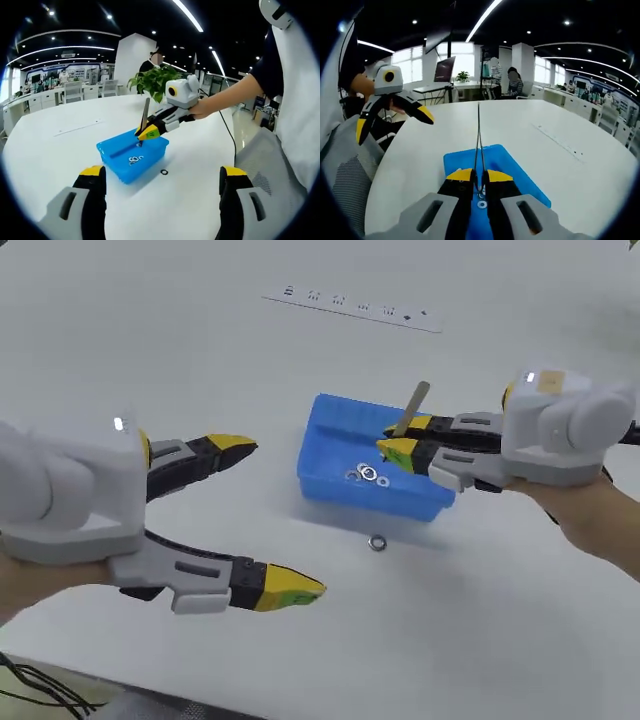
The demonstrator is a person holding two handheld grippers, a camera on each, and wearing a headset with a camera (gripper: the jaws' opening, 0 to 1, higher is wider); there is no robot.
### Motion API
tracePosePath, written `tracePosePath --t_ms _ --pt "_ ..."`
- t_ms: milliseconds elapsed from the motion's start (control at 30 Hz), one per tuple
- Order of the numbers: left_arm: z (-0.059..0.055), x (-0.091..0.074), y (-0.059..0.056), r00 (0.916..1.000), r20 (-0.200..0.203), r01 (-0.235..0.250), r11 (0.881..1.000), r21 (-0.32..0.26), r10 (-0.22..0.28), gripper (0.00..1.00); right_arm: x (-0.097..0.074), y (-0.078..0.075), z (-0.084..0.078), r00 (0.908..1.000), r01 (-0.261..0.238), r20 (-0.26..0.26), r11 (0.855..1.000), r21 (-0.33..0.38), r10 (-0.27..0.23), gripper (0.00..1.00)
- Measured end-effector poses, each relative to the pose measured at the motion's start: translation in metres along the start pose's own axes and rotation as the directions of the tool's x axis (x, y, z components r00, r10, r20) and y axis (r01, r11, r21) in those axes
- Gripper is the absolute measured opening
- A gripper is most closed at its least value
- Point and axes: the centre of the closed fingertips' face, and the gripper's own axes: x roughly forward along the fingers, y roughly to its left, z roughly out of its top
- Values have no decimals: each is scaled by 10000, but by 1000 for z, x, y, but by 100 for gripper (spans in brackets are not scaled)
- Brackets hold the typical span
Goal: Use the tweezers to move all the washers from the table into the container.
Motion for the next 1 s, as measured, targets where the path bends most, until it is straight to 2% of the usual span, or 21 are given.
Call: tracePosePath --t_ms 200,533,867,1000 --pt "0 5 3 9999 -7 -165 9999 34 165 98 8 -2 -12 10000 -45 -67 9995 321 48 10" --pt "2 11 -1 10000 -53 -57 10000 -45 57 98 13 -6 -22 9997 116 -226 9991 401 -107 10" --pt "0 11 -4 9999 -147 -38 10000 -55 37 98 9 -4 -25 9995 140 -283 9982 576 -124 10" --pt "0 11 -5 9999 -140 -16 10000 -56 15 98 6 -4 -21 9993 220 -296 9993 287 -212 8"
